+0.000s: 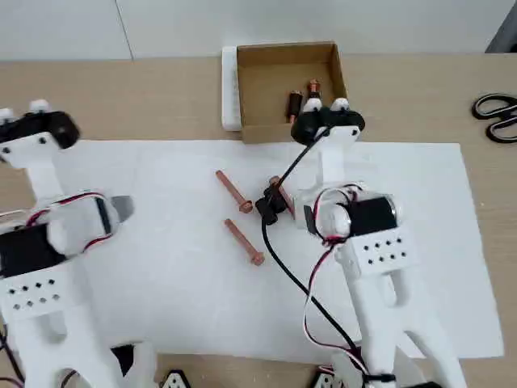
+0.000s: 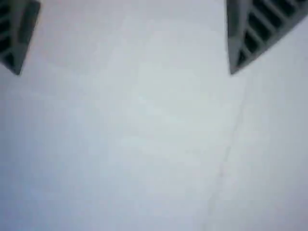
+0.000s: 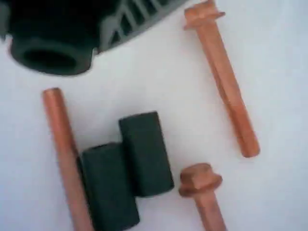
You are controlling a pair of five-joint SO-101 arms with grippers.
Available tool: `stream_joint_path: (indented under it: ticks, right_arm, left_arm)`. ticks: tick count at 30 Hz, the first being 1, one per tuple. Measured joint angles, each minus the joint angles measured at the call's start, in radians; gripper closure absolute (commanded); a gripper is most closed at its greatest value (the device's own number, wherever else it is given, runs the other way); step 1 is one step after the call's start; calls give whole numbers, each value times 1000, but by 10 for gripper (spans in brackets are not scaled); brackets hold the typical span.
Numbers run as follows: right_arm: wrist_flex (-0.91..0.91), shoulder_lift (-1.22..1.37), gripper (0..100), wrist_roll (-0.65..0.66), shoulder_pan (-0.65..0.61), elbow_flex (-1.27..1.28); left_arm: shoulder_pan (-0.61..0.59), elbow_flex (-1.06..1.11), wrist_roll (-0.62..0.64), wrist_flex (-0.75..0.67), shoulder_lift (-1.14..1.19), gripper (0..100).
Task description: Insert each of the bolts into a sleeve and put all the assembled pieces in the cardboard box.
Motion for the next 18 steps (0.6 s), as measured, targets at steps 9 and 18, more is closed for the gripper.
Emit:
stream_joint_path:
  ticks: [9,18]
  right_arm:
    - [0,-49,994,143,86,12]
    - [0,-49,995,147,115,12]
  left_arm:
    - [285,0,51,-25,91,739]
    - [431,-97,-256,-34,430,739]
